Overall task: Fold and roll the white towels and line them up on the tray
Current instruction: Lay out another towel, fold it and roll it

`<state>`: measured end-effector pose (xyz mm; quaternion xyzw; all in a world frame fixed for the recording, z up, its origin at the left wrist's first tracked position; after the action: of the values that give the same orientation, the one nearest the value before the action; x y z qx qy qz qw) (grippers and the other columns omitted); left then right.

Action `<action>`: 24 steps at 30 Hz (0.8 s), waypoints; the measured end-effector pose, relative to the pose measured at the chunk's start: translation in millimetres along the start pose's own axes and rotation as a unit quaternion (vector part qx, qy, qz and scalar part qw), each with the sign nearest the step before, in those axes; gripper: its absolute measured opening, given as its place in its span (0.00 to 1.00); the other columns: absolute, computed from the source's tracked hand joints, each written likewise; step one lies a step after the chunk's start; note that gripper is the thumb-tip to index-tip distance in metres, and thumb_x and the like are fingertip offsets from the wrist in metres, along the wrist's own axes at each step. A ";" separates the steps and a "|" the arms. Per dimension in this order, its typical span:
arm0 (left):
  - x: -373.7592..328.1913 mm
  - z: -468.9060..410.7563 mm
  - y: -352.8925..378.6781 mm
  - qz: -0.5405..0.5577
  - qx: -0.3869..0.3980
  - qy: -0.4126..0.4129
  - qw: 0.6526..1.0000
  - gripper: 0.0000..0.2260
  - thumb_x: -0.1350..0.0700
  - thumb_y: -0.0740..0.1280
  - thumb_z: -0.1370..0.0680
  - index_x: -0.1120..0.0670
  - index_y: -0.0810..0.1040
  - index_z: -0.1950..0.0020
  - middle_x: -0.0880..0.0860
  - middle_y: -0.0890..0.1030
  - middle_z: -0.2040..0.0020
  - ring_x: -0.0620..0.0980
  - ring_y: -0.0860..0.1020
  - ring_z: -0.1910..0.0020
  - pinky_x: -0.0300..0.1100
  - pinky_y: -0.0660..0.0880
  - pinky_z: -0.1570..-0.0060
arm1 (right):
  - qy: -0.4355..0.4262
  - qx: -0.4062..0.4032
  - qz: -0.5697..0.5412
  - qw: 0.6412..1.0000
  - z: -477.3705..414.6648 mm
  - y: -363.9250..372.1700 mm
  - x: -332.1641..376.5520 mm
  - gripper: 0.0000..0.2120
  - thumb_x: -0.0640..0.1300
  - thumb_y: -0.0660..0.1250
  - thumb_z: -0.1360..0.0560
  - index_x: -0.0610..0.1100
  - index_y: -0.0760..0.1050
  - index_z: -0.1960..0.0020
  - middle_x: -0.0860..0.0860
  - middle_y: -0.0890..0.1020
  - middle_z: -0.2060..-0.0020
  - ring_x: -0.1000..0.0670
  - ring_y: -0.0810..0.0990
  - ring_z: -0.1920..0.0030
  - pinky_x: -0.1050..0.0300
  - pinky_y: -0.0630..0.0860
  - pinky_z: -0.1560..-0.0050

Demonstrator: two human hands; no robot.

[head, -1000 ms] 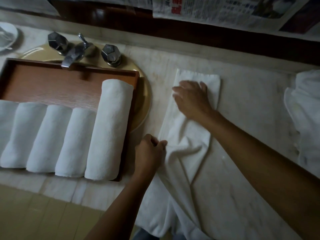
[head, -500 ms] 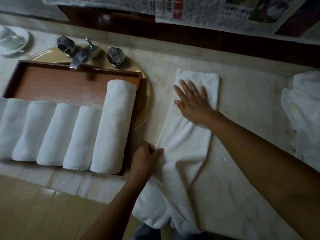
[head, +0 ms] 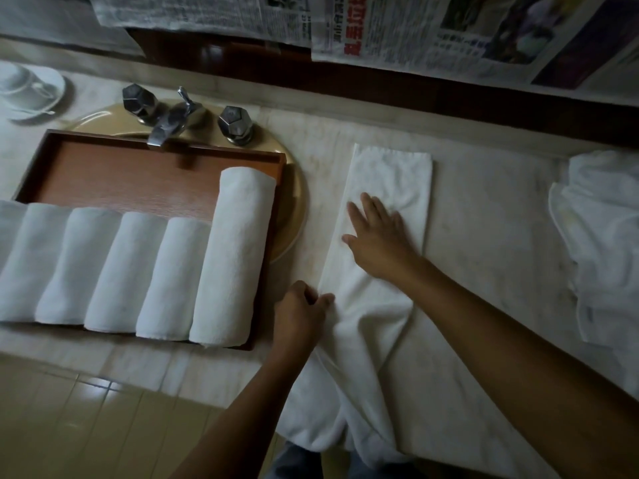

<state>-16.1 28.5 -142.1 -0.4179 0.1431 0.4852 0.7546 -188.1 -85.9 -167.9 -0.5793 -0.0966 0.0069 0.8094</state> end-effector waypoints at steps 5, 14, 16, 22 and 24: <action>-5.1 4.2 0.1 0.115 0.074 -0.041 0.990 0.07 0.51 0.71 0.20 0.53 0.78 0.50 0.54 0.84 0.52 0.54 0.84 0.54 0.51 0.84 0.56 | -0.012 0.003 -0.004 1.000 -22.5 -1.2 -16.3 0.32 0.60 0.49 0.15 0.51 0.42 0.16 0.47 0.39 0.17 0.45 0.38 0.18 0.35 0.45 0.21; -0.2 -3.3 -2.3 0.039 -0.016 0.008 0.999 0.09 0.50 0.71 0.19 0.55 0.77 0.51 0.50 0.81 0.55 0.49 0.81 0.57 0.45 0.80 0.59 | -0.009 0.007 -0.014 1.000 -39.3 -10.3 -21.7 0.32 0.61 0.47 0.14 0.53 0.40 0.16 0.49 0.37 0.17 0.47 0.36 0.18 0.36 0.41 0.20; -0.6 -2.0 -0.5 0.035 -0.026 0.018 0.999 0.09 0.51 0.70 0.18 0.56 0.77 0.50 0.51 0.81 0.56 0.48 0.79 0.59 0.38 0.74 0.65 | -0.013 0.003 -0.016 1.000 -38.6 -10.6 -22.0 0.32 0.61 0.48 0.14 0.52 0.41 0.16 0.49 0.38 0.17 0.47 0.36 0.18 0.36 0.42 0.20; -4.5 -7.5 -0.4 0.003 -0.011 0.021 1.000 0.08 0.51 0.69 0.18 0.56 0.76 0.50 0.52 0.80 0.55 0.49 0.79 0.59 0.38 0.70 0.66 | -0.002 0.004 -0.026 1.000 -38.1 -20.9 -18.7 0.32 0.60 0.53 0.15 0.51 0.47 0.16 0.47 0.43 0.16 0.44 0.40 0.17 0.37 0.45 0.20; -4.5 -8.1 -0.5 -0.001 -0.008 0.026 1.000 0.08 0.52 0.69 0.17 0.55 0.75 0.50 0.52 0.80 0.55 0.50 0.79 0.58 0.39 0.72 0.64 | -0.020 -0.053 -0.042 0.998 -22.8 -21.6 -9.6 0.31 0.57 0.60 0.16 0.50 0.55 0.17 0.45 0.50 0.17 0.41 0.46 0.17 0.37 0.48 0.20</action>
<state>-16.3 19.5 -144.0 -0.4365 0.1578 0.4748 0.7478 -195.9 -115.4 -156.1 -0.6164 -0.1369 -0.0206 0.7751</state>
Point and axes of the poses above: each hand's wrist, its own z-axis away from the middle knuckle, its own y-axis out of the palm, x = y × z, the point moved 2 cm from there along -z, towards the middle knuckle
